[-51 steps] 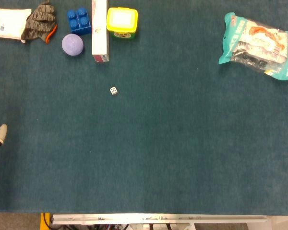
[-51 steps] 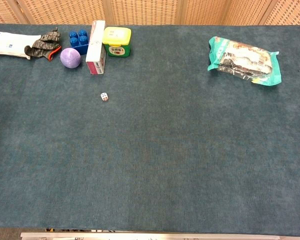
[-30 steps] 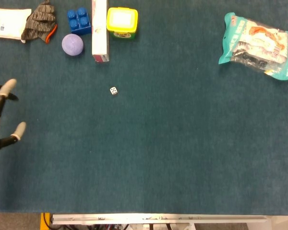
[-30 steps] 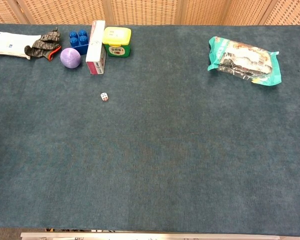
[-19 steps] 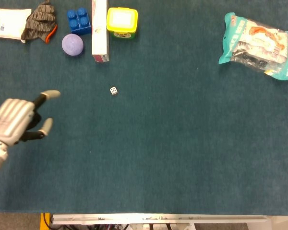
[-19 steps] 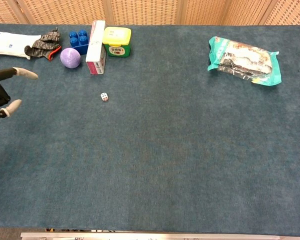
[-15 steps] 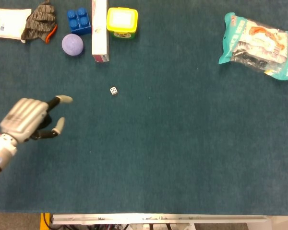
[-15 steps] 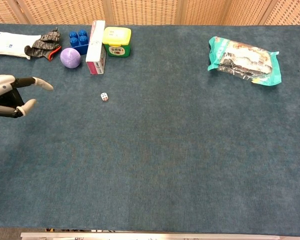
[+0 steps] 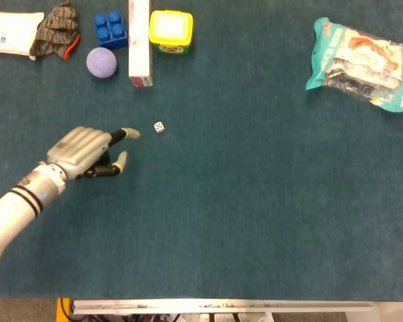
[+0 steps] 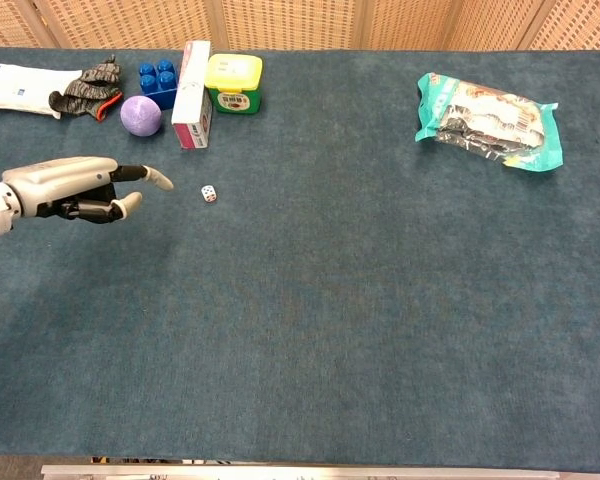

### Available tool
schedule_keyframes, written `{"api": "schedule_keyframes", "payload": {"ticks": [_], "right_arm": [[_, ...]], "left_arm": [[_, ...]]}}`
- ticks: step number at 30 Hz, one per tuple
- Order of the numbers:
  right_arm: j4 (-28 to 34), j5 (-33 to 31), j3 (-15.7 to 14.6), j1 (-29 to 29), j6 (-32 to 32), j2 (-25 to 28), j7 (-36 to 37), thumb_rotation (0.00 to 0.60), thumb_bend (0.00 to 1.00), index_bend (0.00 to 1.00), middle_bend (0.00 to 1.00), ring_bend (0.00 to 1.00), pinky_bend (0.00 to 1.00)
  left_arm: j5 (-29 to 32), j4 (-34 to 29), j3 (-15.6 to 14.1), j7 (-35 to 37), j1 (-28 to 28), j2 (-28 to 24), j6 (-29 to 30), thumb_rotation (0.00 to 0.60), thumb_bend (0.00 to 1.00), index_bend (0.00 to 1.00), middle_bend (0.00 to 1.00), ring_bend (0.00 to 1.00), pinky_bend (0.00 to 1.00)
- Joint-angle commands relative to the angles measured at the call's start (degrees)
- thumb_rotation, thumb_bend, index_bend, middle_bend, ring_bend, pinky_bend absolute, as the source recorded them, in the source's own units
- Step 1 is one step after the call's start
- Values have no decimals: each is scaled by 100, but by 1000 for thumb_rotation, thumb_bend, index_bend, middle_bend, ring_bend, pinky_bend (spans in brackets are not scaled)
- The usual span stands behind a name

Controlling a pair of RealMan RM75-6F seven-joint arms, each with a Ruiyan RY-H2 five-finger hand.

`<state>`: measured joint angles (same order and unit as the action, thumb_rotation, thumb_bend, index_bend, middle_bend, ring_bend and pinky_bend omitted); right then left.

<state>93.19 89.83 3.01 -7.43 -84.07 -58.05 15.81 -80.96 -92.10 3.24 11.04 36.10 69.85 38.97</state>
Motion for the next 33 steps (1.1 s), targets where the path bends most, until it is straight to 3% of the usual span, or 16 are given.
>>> {"api": "schedule_keyframes", "payload": {"ticks": [1,22,33], "right_arm": [[-8,-3,0,-3,8,-3,12,600,388,150,335,307,315],[-151,-126,-5,-7,140,-32,116,600,388,150,335,307,315],[-207,-170,-10,30,141,-29,170,600,388,150,335,307,315]], "left_arm": [[157,90,83,-21,134,136,-106,161,578,142,1000,1000,1000],[1438,714,260,-785,1169,1028,-964,161,578,80,1000,1000,1000],[2206,984,40,-1327,1484,1224,-1042,161,577,95,1000,1000,1000]]}}
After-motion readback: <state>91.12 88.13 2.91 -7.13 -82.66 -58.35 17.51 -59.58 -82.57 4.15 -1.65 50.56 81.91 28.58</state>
